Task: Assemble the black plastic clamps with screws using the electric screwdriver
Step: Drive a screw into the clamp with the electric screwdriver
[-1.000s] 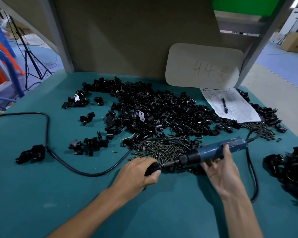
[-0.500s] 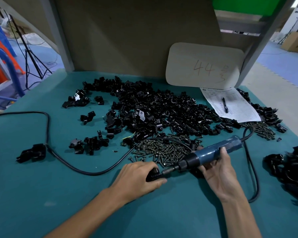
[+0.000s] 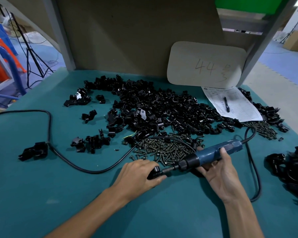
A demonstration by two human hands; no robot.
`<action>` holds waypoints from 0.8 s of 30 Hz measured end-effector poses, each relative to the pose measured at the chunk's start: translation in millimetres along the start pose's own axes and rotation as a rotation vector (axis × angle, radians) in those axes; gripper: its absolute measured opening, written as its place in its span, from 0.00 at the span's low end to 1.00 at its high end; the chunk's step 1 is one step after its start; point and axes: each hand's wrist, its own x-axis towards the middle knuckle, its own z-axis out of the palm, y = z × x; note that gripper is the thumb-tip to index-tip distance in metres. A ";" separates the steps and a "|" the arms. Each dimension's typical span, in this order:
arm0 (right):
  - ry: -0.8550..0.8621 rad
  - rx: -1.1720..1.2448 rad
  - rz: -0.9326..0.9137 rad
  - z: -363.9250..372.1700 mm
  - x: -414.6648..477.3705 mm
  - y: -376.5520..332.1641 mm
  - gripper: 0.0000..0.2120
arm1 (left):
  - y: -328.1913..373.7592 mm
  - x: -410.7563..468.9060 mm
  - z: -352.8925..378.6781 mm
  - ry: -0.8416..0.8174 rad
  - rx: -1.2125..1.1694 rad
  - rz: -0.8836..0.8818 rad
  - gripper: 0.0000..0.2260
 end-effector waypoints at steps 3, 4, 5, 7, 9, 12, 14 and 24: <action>-0.003 -0.005 0.004 -1.5 1.2 1.0 0.21 | -0.2 0.5 -0.6 -0.009 0.009 -0.007 0.25; -0.004 -0.011 0.004 -2.1 1.4 0.9 0.21 | -0.2 0.8 -0.6 -0.010 0.016 -0.004 0.26; -0.006 -0.017 0.005 -2.1 1.7 0.6 0.21 | -0.1 1.1 -0.6 -0.012 0.025 -0.002 0.26; -0.008 -0.028 0.007 -2.1 1.9 0.6 0.22 | -0.1 1.2 -0.9 -0.022 0.043 -0.005 0.27; -0.013 -0.037 0.006 -2.3 1.7 0.4 0.22 | -0.2 1.5 -0.4 -0.025 0.055 -0.010 0.27; -0.014 -0.039 0.012 -1.9 1.3 0.5 0.22 | -0.2 1.9 -0.1 -0.028 0.059 -0.011 0.26; -0.011 -0.032 0.017 -1.5 1.3 0.3 0.23 | -0.6 2.0 0.0 -0.026 0.052 -0.012 0.26; -0.002 -0.039 0.025 0.2 0.4 0.1 0.24 | -0.5 2.2 -0.2 -0.023 0.072 -0.012 0.25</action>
